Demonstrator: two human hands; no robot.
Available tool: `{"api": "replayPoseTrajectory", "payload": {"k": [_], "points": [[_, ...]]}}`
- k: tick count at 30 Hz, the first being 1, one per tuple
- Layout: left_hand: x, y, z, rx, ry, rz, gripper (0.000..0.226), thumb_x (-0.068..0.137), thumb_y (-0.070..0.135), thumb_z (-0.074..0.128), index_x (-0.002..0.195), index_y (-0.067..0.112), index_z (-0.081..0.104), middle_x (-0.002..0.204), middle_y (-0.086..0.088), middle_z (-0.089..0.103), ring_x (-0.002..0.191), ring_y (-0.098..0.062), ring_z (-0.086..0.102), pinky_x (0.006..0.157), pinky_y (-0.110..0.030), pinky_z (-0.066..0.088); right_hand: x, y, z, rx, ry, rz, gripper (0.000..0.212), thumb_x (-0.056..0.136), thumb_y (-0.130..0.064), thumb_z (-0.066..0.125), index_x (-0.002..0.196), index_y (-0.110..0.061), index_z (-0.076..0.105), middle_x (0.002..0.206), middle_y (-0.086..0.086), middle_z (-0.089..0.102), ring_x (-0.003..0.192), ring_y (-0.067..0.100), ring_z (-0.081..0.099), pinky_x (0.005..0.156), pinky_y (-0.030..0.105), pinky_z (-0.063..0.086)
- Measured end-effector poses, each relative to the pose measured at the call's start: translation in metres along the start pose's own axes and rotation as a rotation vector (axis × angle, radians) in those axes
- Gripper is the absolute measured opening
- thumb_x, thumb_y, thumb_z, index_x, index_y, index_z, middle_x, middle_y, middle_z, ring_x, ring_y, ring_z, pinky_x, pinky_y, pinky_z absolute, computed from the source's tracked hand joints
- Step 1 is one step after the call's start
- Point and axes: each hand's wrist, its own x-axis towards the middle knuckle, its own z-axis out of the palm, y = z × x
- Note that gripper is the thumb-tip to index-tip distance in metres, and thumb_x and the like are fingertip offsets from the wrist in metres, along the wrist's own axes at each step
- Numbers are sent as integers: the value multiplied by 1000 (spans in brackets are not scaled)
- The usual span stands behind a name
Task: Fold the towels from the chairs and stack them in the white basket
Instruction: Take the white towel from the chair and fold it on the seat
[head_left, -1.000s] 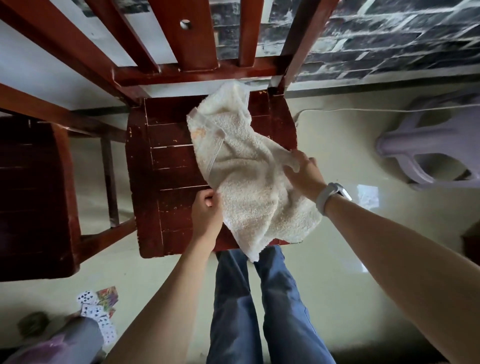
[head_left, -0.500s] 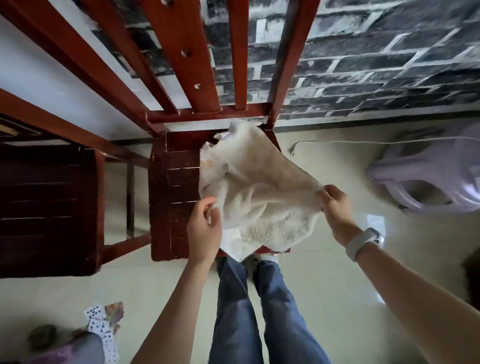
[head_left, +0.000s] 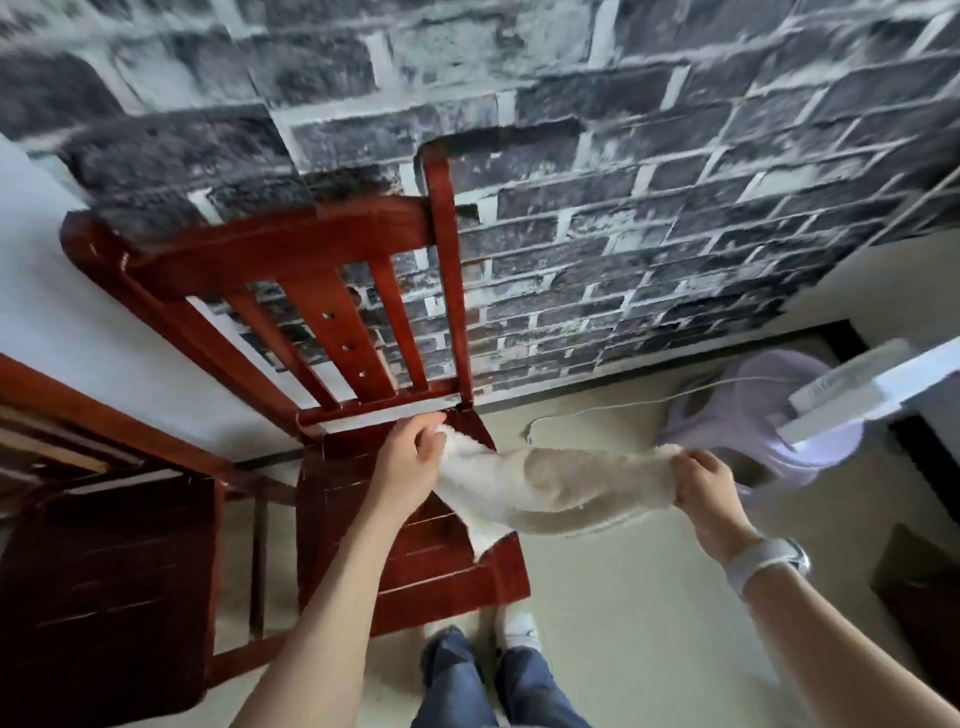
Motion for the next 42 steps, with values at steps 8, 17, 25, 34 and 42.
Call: {"api": "replayPoseTrajectory", "payload": {"k": [8,17,25,34,42], "points": [[3,67,-15,-26,-288,43,75,83,3,62,145,24,25,152,7,19,141,-12,18,111,-29,21,-13,-59,-58,-44,-31,-78,12,88,-10,52,77,-5,56,69,12,51,58,22,45,52,29,42],[14,78,-16,257,-58,202,33,84,6,58,115,16,60,124,-5,49,113,-21,50,89,-22,34,-25,-64,-84,-129,100,-235,13,91,-7,50,102,-9,55,95,8,55,93,26,54,81,44,52],[12,83,-12,591,-241,454,45,81,26,67,124,15,57,123,8,51,108,-9,33,101,-23,26,-20,-73,-90,-454,35,-412,25,88,-6,55,113,-6,63,103,11,62,80,22,55,75,28,43],[-8,32,-19,634,-32,272,27,90,9,47,110,12,66,113,-5,66,114,-23,53,91,-31,43,-24,-37,-62,-797,-86,-588,11,79,-5,67,88,1,70,92,7,51,88,27,57,83,32,47],[-51,-31,-64,60,-50,-144,16,87,29,59,99,18,60,94,6,62,93,-13,57,66,-16,39,-34,-27,-21,-535,-374,-304,22,87,-1,54,74,-19,53,70,2,54,64,16,48,57,21,39]]}}
